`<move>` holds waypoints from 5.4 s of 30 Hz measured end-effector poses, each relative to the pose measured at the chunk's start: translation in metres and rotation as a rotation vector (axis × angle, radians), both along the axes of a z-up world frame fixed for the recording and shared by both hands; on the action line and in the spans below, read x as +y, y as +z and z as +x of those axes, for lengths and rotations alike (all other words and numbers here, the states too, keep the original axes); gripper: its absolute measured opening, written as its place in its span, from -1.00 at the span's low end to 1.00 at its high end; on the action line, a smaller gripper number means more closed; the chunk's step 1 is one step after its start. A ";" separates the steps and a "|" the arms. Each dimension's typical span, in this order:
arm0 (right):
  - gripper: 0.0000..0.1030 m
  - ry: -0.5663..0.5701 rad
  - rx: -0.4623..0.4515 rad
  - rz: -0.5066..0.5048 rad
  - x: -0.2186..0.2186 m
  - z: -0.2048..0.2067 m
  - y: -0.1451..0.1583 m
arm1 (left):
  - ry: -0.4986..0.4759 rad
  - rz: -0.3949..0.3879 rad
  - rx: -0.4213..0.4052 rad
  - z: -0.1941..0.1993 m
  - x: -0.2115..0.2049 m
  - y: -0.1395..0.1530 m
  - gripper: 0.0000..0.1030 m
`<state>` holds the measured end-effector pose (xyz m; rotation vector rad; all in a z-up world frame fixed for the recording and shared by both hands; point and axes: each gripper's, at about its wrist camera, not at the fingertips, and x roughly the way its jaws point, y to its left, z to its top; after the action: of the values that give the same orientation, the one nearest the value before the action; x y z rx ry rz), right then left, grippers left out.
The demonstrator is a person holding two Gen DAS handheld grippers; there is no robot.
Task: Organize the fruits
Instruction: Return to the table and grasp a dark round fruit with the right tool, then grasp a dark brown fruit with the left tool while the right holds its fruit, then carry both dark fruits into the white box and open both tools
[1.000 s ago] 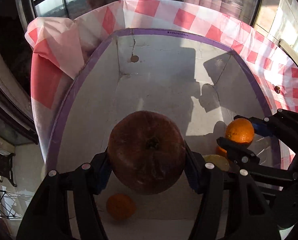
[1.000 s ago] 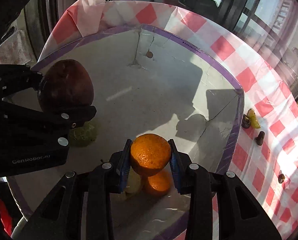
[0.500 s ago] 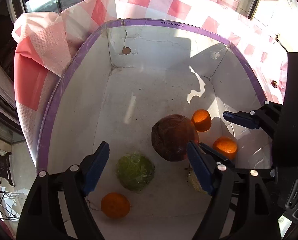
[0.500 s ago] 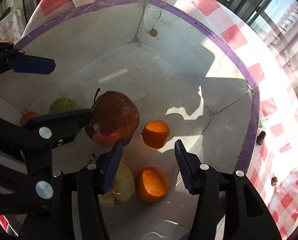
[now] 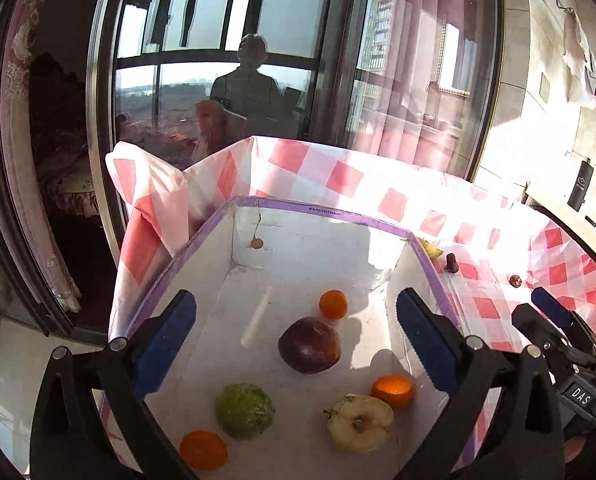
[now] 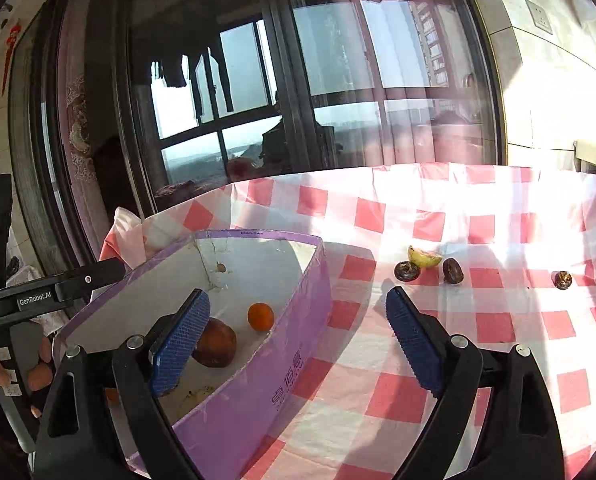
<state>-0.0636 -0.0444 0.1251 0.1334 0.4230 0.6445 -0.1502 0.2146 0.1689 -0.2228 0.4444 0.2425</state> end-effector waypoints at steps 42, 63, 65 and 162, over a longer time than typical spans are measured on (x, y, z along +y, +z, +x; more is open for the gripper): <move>0.48 -0.604 0.505 -0.374 -0.173 0.328 -0.125 | -0.225 -0.326 0.191 0.195 -0.165 -0.143 0.96; -0.24 -0.439 0.399 0.149 -0.201 0.202 -0.112 | -0.282 -0.244 0.252 0.211 -0.182 -0.141 0.96; -0.24 -0.430 0.401 0.147 -0.200 0.206 -0.111 | -0.267 -0.219 0.263 0.228 -0.189 -0.141 0.96; -0.24 -0.191 0.315 0.128 -0.127 0.032 -0.099 | -0.319 0.020 0.064 0.077 -0.196 -0.088 -0.19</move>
<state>-0.0317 -0.1710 0.0262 0.3959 0.6642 0.4624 -0.0730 0.0181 0.0811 -0.1225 0.5332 -0.0588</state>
